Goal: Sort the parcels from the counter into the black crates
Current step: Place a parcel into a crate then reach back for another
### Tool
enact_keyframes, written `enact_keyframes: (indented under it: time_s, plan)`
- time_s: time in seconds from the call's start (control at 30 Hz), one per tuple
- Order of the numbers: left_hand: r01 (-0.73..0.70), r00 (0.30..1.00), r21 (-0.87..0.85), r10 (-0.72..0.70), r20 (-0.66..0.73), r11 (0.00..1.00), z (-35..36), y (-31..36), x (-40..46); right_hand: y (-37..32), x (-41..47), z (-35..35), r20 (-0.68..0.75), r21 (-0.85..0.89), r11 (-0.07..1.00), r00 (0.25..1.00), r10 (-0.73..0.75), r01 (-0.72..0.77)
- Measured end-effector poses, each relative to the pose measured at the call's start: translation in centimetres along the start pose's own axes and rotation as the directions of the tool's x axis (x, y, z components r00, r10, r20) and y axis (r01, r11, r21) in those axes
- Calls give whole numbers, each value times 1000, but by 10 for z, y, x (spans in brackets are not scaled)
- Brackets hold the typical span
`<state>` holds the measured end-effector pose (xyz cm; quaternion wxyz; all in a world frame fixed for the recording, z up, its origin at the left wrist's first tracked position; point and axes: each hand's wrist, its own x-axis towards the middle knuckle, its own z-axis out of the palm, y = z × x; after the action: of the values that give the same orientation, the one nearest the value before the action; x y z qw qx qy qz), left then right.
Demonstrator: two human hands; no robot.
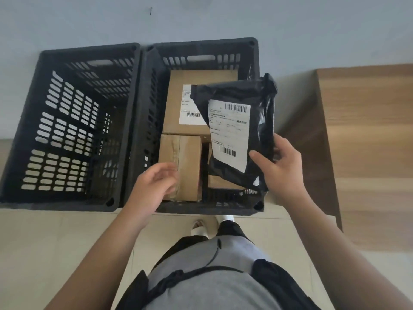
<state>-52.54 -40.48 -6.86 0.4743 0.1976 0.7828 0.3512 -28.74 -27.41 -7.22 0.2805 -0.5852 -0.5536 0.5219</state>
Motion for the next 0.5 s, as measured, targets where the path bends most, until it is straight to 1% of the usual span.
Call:
enact_keyframes:
  time_s: [0.1,0.2,0.27,0.33,0.4,0.5]
  plan:
    - [-8,1000,4,8,5,1000,1,5,10,0,5,2,63,-2,1000,998,-4,4]
    - [-6,1000,6,6,11,1000,1,10,15,1,7,2,85,-2,1000,996,-4,4]
    - [-36,999,10,35,39,999,-1,15,18,2,6,0,109,15,1000,994,-18,16]
    - [-98,988,24,95,119,995,-6,24,20,0,4,-3,187,35,999,982,-28,21]
    - [-161,960,5,156,234,987,-11,34,23,-3,0,-4,267,15,1000,964,-11,7]
    - [-255,875,-48,251,414,966,-17,42,21,-5,-13,4,344,-92,996,938,27,5]
